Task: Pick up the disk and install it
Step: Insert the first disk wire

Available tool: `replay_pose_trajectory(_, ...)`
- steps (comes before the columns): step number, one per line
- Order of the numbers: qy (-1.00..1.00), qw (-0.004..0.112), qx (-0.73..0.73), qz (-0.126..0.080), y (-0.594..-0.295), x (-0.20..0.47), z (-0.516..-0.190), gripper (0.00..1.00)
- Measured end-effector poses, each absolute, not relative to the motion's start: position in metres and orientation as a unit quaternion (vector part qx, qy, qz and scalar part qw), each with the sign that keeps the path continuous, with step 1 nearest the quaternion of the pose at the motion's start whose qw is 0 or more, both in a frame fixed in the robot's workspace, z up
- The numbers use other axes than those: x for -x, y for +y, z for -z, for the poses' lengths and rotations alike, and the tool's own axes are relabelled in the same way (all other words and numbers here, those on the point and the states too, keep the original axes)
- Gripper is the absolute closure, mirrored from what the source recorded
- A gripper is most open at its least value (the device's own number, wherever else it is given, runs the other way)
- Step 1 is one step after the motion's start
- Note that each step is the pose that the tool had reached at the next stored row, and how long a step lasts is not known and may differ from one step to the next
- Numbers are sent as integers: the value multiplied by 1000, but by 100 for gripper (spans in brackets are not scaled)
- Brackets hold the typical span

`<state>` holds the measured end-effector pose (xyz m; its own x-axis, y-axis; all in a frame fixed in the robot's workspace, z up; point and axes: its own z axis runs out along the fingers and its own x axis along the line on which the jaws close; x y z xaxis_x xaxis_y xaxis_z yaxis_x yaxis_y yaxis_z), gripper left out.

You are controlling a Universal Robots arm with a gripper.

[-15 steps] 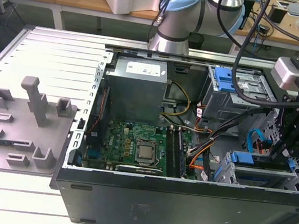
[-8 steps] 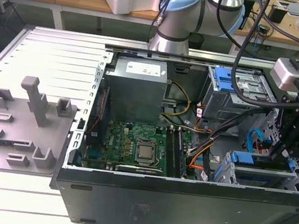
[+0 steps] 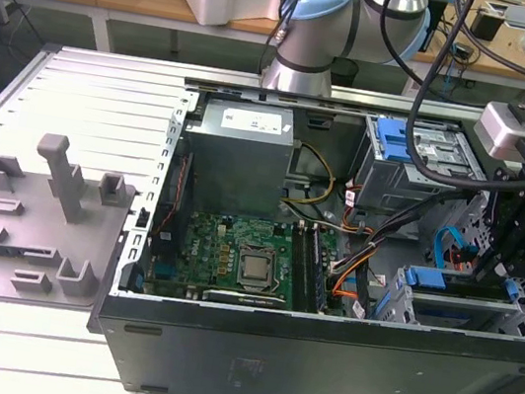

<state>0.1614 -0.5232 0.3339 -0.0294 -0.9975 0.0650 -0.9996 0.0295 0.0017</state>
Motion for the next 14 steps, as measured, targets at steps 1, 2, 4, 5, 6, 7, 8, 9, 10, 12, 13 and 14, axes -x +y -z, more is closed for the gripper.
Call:
replay_pose_trajectory(1, -717, 24, -696, -22, -523, -161, -334, 83)
replay_pose_trajectory(2, -717, 24, -696, -22, -523, -161, -334, 83)
replay_pose_trajectory(4, -717, 24, -696, -22, -523, -161, -334, 83)
replay_pose_trajectory(5, -717, 24, -696, -22, -523, -161, -334, 83)
replay_pose_trajectory(6, -717, 24, -696, -22, -523, -161, -334, 83)
replay_pose_trajectory(7, -717, 24, -696, -22, -523, -161, -334, 83)
replay_pose_trajectory(8, -717, 24, -696, -22, -523, -161, -334, 83)
replay_pose_trajectory(9, -717, 24, -696, -22, -523, -161, -334, 83)
replay_pose_trajectory(10, -717, 24, -696, -22, -523, -161, -335, 83)
replay_pose_trajectory(12, -717, 24, -696, -22, -523, -161, -335, 76)
replay_pose_trajectory(13, -717, 24, -696, -22, -523, -161, -336, 70)
replay_pose_trajectory(14, -717, 24, -696, -22, -523, -161, -336, 70)
